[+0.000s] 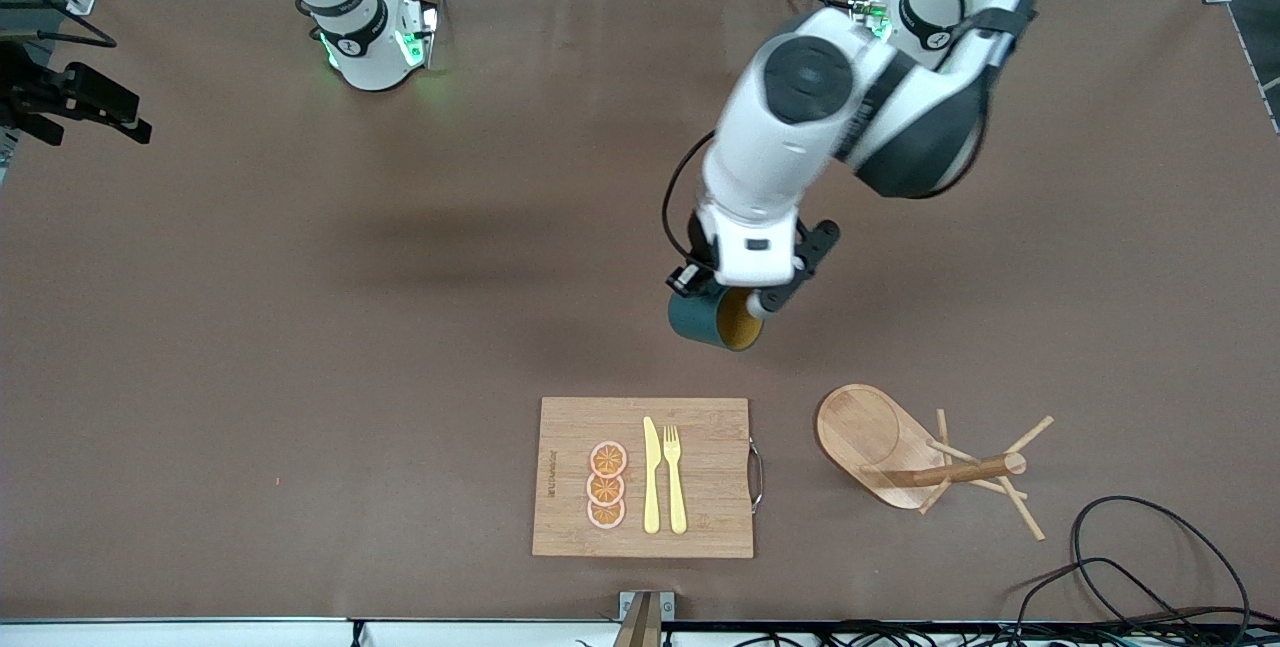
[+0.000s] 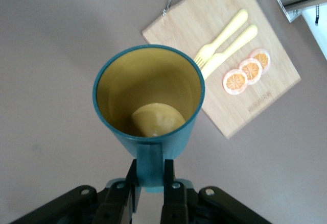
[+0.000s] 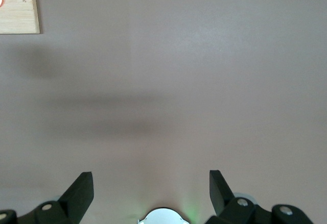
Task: Pass cup and hang on rack
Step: 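Lift the mug by its handle with the left gripper toward the rack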
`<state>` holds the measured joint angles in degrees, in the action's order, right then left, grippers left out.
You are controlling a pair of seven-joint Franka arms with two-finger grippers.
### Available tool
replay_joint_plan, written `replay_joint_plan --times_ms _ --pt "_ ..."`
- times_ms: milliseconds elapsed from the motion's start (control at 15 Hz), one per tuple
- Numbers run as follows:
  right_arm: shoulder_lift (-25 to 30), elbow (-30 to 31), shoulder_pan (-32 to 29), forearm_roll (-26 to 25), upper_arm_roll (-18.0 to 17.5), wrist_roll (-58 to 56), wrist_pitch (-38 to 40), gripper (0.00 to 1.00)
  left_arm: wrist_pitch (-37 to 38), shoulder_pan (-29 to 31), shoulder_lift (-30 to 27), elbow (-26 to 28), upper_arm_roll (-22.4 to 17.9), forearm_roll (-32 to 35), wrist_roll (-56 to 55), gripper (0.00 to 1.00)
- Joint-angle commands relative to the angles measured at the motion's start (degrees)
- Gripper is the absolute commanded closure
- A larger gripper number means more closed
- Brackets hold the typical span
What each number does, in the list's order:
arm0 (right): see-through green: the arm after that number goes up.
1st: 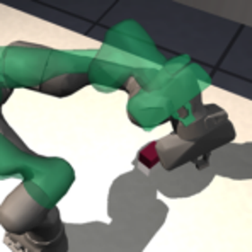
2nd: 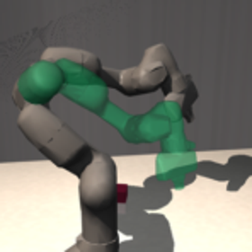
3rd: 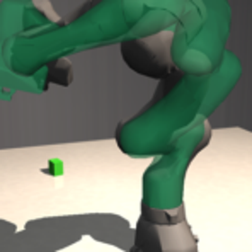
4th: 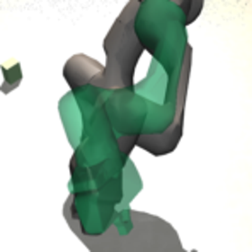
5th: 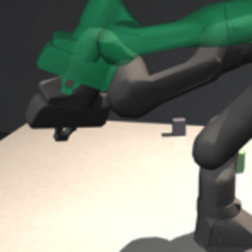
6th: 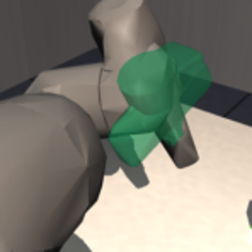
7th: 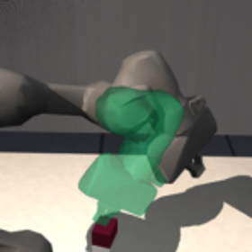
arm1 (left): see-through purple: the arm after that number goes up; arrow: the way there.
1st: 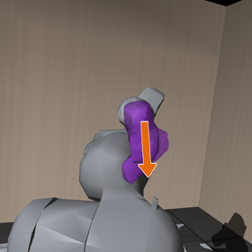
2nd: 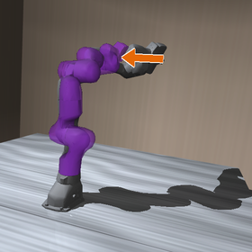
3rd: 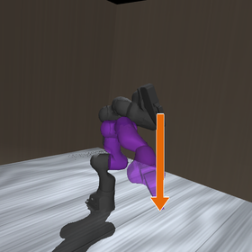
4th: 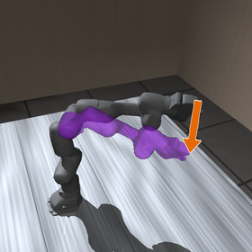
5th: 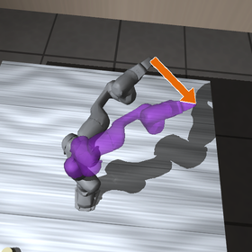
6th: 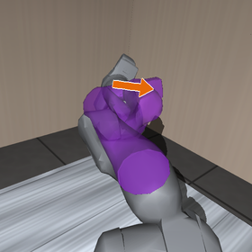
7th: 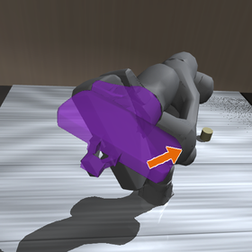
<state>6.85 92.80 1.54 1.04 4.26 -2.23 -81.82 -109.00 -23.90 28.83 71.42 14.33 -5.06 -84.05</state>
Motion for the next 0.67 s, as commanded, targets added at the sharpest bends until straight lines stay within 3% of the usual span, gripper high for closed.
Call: replay_joint_plan --times_ms 0,600 --pt "1.1 1.0 0.1 -0.9 -0.1 -0.7 -0.4 0.00 -0.9 5.1 -2.0 1.8 0.4 -8.8 4.1 1.00" --pt "1.1 1.0 0.1 -0.9 -0.1 -0.8 -0.4 0.00 -2.4 14.3 -1.4 1.8 0.3 -27.9 12.4 1.00"
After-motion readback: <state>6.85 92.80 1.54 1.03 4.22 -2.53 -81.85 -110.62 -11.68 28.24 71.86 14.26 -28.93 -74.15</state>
